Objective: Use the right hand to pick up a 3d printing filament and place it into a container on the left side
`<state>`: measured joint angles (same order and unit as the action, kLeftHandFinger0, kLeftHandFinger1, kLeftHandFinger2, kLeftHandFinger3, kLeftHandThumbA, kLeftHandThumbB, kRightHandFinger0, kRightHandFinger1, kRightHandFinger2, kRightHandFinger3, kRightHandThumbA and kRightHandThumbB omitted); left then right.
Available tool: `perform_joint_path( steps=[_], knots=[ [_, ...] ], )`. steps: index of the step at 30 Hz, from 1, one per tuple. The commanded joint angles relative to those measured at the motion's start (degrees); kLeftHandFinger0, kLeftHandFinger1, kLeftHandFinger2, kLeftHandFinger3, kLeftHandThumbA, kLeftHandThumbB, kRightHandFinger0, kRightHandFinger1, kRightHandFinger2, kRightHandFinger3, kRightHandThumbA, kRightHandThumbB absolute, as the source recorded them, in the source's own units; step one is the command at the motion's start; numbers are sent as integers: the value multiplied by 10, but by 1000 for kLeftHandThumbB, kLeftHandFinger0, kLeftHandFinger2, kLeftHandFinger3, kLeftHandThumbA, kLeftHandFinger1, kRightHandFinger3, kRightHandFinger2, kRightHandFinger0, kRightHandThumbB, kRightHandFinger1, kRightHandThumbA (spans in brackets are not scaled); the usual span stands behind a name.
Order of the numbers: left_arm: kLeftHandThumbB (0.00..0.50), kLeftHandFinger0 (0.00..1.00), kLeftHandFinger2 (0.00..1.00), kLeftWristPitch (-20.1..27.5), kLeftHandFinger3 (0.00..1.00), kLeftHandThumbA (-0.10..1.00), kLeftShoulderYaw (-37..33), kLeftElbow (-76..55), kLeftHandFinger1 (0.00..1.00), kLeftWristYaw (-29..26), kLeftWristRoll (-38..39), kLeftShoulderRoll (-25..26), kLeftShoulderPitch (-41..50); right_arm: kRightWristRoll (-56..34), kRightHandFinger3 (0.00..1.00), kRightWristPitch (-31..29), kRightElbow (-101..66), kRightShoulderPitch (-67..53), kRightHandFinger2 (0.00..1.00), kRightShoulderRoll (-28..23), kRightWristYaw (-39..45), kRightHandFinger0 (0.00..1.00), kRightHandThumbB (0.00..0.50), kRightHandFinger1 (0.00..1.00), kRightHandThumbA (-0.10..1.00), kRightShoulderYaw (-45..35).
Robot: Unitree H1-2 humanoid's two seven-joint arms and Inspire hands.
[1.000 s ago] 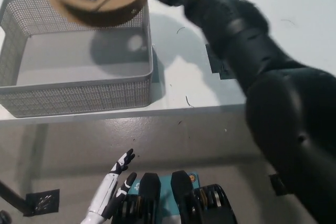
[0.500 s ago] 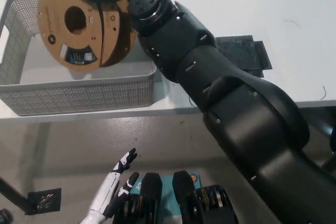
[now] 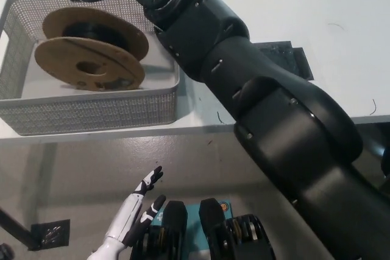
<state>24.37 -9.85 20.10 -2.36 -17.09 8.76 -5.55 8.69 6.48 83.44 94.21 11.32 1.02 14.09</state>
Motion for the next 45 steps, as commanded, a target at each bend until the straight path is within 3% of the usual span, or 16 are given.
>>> perform_joint_path(
  steps=[1, 6, 10, 14, 15, 19, 21, 25, 27, 31, 33, 36, 37, 41, 42, 45],
  knots=[
    [154, 1000, 1000, 13, 1000, 1000, -3, -12, 1000, 9, 1, 4, -9, 8, 1000, -19, -18, 53, 1000, -26, 34, 1000, 437, 1000, 1000, 1],
    [164, 1000, 1000, 14, 1000, 1000, -4, -10, 1000, 10, 2, 2, -11, 3, 1000, -59, -28, 63, 1000, -72, 40, 1000, 435, 1000, 957, -11],
    [164, 1000, 1000, 10, 1000, 1000, -2, -14, 1000, 16, 5, 7, -12, 14, 1000, -78, -66, 80, 1000, -126, 72, 1000, 371, 1000, 961, -4],
    [148, 1000, 1000, 16, 1000, 1000, 1, -12, 1000, 13, 3, 7, -13, 12, 1000, -89, -166, 54, 1000, -186, 101, 1000, 348, 1000, 961, -8],
    [144, 1000, 1000, 19, 1000, 1000, 2, -9, 1000, 13, 4, 7, -13, 12, 1000, -86, -229, 30, 1000, -209, 108, 1000, 333, 1000, 970, -10],
    [140, 1000, 1000, 10, 1000, 1000, 3, -13, 1000, 18, 6, 7, -15, 1, 1000, -27, -475, -66, 1000, -296, 165, 1000, 399, 1000, 1000, -19],
    [121, 1000, 1000, 18, 1000, 1000, 6, -7, 1000, 15, 10, 6, -17, 3, 1000, 0, -589, -106, 1000, -334, 182, 1000, 389, 1000, 1000, -22],
    [144, 1000, 1000, 17, 1000, 1000, 10, -3, 1000, 9, 11, 3, -19, -11, 1000, 17, -732, -156, 1000, -382, 202, 1000, 371, 1000, 1000, -41],
    [165, 1000, 1000, 23, 1000, 1000, 10, 4, 1000, 5, 9, 2, -21, -26, 1000, 55, -810, -184, 1000, -404, 210, 1000, 393, 1000, 1000, -59],
    [187, 1000, 1000, 26, 1000, 1000, 6, 5, 1000, 0, 17, 0, -20, -59, 1000, 64, -948, -267, 1000, -449, 217, 1000, 340, 1000, 1000, -97],
    [210, 1000, 1000, 26, 1000, 1000, 5, 4, 1000, -4, 24, 0, -19, -98, 1000, 83, -1026, -331, 1000, -445, 201, 1000, 354, 1000, 1000, -126],
    [219, 1000, 1000, 26, 1000, 1000, 6, 2, 1000, -3, 39, 0, -21, -133, 1000, 94, -1149, -428, 1000, -438, 174, 1000, 310, 1000, 1000, -156],
    [228, 1000, 1000, 26, 1000, 1000, 7, 1, 1000, -3, 39, 0, -20, -128, 1000, 99, -1186, -457, 1000, -431, 162, 1000, 319, 1000, 1000, -161],
    [206, 1000, 1000, 26, 1000, 1000, 9, 4, 1000, -9, 37, -1, -22, -68, 1000, 45, -1283, -553, 1000, -396, 124, 1000, 292, 1000, 1000, -154],
    [215, 1000, 1000, 26, 1000, 1000, 9, 6, 1000, -8, 36, -2, -23, -26, 1000, 13, -1296, -569, 1000, -379, 114, 1000, 261, 1000, 1000, -144],
    [215, 1000, 1000, 26, 1000, 1000, 7, 9, 1000, -8, 35, -3, -22, 26, 1000, -43, -1333, -637, 1000, -327, 91, 1000, 288, 1000, 1000, -115]
  ],
)
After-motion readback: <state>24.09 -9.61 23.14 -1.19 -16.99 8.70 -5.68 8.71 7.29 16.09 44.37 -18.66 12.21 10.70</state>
